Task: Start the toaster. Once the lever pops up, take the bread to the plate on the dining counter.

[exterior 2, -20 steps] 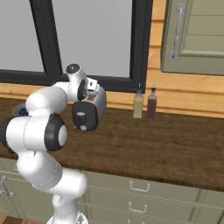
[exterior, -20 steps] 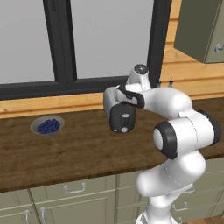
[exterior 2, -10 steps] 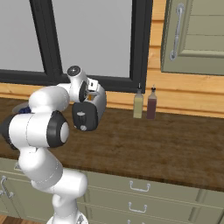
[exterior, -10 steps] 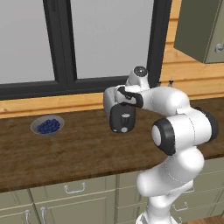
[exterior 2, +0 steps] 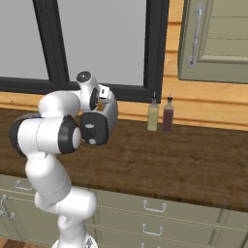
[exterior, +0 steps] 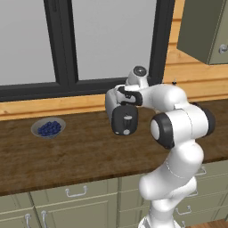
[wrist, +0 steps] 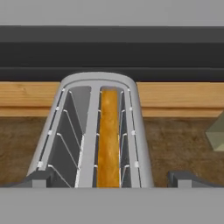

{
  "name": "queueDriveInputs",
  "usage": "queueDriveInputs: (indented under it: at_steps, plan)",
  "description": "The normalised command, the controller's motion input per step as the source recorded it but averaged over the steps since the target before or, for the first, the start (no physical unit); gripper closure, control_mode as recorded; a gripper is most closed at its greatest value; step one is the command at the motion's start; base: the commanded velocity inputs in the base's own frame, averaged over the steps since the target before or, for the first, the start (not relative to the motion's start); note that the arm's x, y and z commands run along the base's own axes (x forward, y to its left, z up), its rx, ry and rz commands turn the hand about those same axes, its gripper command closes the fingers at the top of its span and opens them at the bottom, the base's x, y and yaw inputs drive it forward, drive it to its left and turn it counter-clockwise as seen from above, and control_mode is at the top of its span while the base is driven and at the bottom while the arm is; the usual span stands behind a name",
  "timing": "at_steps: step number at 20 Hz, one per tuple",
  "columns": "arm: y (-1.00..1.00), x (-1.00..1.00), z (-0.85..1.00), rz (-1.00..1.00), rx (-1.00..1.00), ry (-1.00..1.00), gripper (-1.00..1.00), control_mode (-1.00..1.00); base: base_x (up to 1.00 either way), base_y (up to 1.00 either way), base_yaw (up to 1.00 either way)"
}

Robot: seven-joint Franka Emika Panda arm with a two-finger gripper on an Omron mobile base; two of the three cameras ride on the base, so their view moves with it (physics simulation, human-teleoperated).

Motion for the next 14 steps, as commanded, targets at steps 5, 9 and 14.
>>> queueDriveInputs:
  at_steps: [5, 9, 14]
  plan:
    - [0.08, 0.19, -0.05, 0.00, -0.02, 0.00, -1.00, -1.00, 0.00, 0.00, 0.00]
    - [0.04, 0.20, -0.11, 0.00, -0.02, 0.00, -1.00, -1.00, 0.00, 0.00, 0.00]
    - [0.00, 0.19, -0.16, 0.00, -0.03, 0.00, -1.00, -1.00, 0.00, 0.00, 0.00]
